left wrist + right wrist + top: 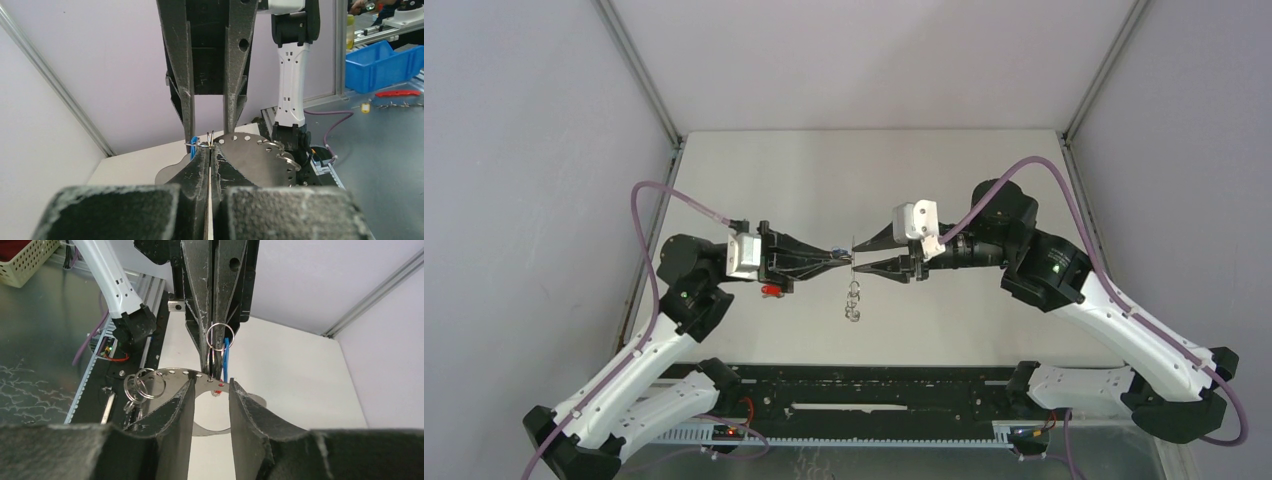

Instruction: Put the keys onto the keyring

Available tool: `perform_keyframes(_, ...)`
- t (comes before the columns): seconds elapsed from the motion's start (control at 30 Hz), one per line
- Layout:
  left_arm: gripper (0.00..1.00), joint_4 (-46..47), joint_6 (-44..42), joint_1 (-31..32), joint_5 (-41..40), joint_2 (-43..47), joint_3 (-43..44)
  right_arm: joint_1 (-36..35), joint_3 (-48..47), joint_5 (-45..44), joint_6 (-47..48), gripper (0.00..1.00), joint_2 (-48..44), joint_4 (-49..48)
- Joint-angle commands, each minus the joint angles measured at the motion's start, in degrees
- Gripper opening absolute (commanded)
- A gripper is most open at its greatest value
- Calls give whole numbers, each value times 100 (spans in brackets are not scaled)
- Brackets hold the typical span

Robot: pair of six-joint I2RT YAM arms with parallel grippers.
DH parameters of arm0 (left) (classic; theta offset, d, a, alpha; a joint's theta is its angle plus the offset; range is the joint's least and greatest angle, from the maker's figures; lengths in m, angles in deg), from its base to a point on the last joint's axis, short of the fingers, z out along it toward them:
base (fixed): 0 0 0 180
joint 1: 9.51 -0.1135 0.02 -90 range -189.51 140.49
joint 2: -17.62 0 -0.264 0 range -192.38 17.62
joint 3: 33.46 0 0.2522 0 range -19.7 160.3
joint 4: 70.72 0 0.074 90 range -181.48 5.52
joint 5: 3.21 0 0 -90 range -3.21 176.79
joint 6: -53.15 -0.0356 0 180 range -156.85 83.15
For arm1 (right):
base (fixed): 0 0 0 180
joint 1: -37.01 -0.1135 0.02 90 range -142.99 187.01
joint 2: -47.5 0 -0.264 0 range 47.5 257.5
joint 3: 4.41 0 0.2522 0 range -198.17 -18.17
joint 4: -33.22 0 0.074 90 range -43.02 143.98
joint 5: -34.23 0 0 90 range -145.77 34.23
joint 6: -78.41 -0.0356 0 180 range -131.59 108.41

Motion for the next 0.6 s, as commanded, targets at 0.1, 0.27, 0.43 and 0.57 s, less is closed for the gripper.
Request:
perform_keyframes(0.1,0,80,-132,27,176,60,-68,39,-265,5,129,39,-55,-11)
perform_keyframes(0.27,0,73,-132,26,145,33,-108,99,-290,101,54,38,-93,-80)
perform_keyframes(0.43,0,50,-174,22,93,34,-156,99,-336,130,28,35,-95,-122)
perform_keyframes(0.57,0,37,-194,26,55,42,-191,41,-342,116,7,32,-78,-183)
